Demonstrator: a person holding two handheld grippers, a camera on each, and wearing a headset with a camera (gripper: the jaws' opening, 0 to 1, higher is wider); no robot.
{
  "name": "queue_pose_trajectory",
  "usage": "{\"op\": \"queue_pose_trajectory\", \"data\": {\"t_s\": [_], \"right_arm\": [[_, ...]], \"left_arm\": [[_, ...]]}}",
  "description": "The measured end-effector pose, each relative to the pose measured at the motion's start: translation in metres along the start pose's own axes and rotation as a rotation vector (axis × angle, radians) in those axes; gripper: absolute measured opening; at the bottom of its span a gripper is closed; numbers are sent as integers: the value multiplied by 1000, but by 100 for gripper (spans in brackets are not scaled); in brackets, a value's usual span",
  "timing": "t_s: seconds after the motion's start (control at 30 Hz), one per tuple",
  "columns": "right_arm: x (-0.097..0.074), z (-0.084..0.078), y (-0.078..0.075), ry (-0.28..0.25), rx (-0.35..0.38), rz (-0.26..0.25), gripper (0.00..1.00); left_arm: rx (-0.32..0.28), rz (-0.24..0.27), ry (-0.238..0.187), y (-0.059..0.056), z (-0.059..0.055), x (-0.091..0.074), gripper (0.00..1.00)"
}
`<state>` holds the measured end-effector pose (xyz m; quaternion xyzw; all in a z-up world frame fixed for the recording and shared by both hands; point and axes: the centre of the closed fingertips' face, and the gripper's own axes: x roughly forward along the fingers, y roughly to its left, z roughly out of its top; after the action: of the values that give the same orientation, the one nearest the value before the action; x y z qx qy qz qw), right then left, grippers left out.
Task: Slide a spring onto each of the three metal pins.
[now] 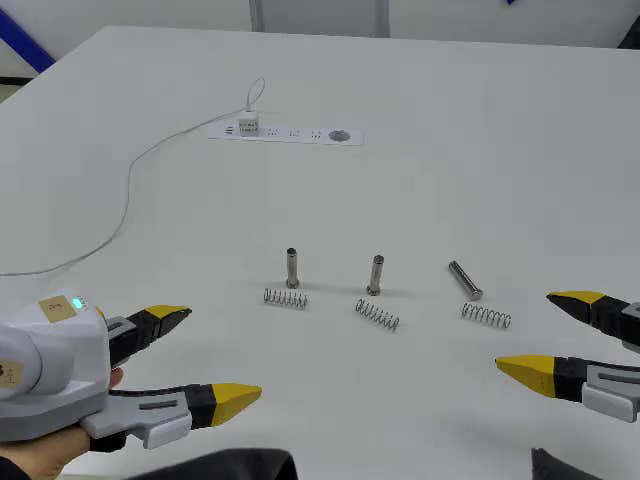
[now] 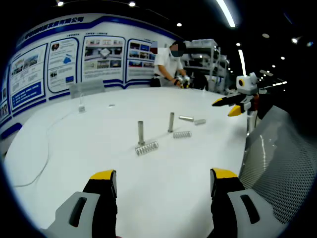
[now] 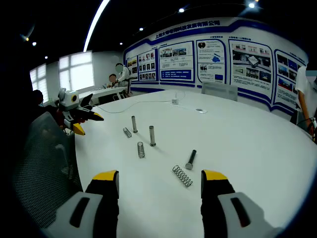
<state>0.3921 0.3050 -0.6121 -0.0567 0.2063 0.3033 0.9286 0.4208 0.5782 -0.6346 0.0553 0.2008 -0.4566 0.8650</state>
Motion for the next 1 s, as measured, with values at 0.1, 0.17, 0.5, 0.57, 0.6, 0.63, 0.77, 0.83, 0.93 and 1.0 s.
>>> {"op": "queue_pose_trajectory", "data": {"t_s": [0.1, 0.17, 0.5, 0.57, 0.6, 0.63, 0.77, 0.83, 0.93, 1.0], "right_arm": [[1, 0, 0, 1, 0, 3, 68], [1, -1, 0, 5, 0, 5, 68], [6, 1, 0, 8, -3, 21, 68], [6, 1, 0, 9, -4, 23, 68], [7, 2, 0, 9, -4, 23, 68], [7, 2, 0, 9, -5, 24, 68], [7, 3, 0, 12, -5, 27, 68], [7, 3, 1, 15, -6, 27, 67], [7, 3, 2, 18, -5, 28, 67], [7, 3, 2, 19, -4, 27, 67]], "left_arm": [[-1, 1, -2, -1, 1, 0, 79], [-1, 2, -2, -2, 0, 0, 79], [-5, 17, -3, -1, -2, -4, 78], [-7, 21, -5, 0, -2, -5, 78], [-8, 23, -7, 0, -2, -5, 78], [-8, 24, -8, 0, -2, -5, 78], [-10, 24, -9, -1, -2, -5, 78], [-11, 24, -10, -1, -2, -5, 78], [-12, 21, -11, -1, -3, -4, 78], [-11, 19, -9, -1, -4, -4, 78]]}}
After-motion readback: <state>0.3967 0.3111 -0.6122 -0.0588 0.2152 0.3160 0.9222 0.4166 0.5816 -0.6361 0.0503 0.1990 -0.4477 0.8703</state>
